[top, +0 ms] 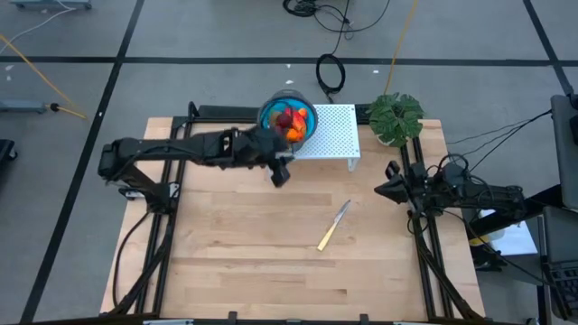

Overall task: Pick & Place Fruit
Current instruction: Put the yellow knife on the shelf

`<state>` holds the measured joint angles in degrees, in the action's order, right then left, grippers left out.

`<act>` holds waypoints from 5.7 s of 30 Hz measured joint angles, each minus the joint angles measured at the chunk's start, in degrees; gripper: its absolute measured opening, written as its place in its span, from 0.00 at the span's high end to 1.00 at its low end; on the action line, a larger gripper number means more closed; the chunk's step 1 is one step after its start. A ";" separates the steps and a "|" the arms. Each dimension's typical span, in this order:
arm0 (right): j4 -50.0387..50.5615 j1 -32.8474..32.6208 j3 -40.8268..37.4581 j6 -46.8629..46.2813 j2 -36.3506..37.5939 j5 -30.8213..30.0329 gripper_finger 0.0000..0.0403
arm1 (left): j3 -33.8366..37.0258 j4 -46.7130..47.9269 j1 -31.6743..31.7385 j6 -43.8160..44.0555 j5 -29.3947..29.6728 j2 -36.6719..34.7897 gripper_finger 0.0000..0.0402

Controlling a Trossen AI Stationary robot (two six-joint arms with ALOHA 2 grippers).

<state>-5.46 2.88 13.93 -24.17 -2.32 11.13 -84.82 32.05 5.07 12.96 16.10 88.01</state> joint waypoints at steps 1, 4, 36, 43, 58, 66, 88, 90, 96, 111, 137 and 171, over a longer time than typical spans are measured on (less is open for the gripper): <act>-0.76 -0.01 0.00 -0.86 -0.49 0.97 0.99 | 0.03 -0.01 -1.23 0.73 0.30 0.00 0.62; -2.61 -0.01 0.00 -2.15 -2.42 1.36 0.99 | 1.03 -1.09 -4.88 2.73 1.98 -0.11 0.70; -11.24 -22.82 8.78 -11.24 -39.87 -25.64 1.00 | 41.21 -38.18 -15.54 12.40 -0.03 -10.74 0.98; -1.61 -26.32 19.71 -16.68 -51.54 -32.68 1.00 | 50.99 -43.14 -14.70 8.54 -1.32 -21.56 0.97; 22.94 -28.44 43.81 -38.17 -75.69 -33.63 1.00 | 61.23 -41.94 -12.98 -0.50 -6.74 -40.92 0.96; 44.22 -29.04 60.02 -61.87 -86.43 -30.03 1.00 | 63.56 -38.92 -10.87 -1.95 -8.32 -45.14 0.99; 60.94 -27.72 66.36 -96.21 -97.05 -20.08 1.00 | 63.73 -37.70 -5.29 -5.99 -13.16 -45.44 0.94; 61.11 -27.52 66.36 -96.16 -97.05 -20.08 1.00 | 63.71 -37.70 -4.93 -6.70 -13.29 -45.44 0.94; 61.07 -27.33 66.36 -96.32 -97.05 -20.08 0.93 | 63.71 -37.75 -4.34 -6.84 -13.29 -45.44 0.94; 60.11 -26.52 62.80 -103.40 -97.05 -23.10 0.54 | 63.65 -37.75 -4.34 -7.27 -13.27 -45.44 0.94; 38.73 -21.65 48.11 -102.62 -98.62 -21.07 0.62 | 63.65 -37.79 -4.34 -8.25 -13.07 -45.44 0.94; 46.96 -22.39 47.86 -97.12 -92.86 -17.08 0.89 | 63.63 -38.08 -4.34 -7.92 -12.60 -45.42 0.94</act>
<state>41.51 -19.51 61.79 -121.29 -95.18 -5.95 -21.19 -6.03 0.73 5.04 3.50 42.59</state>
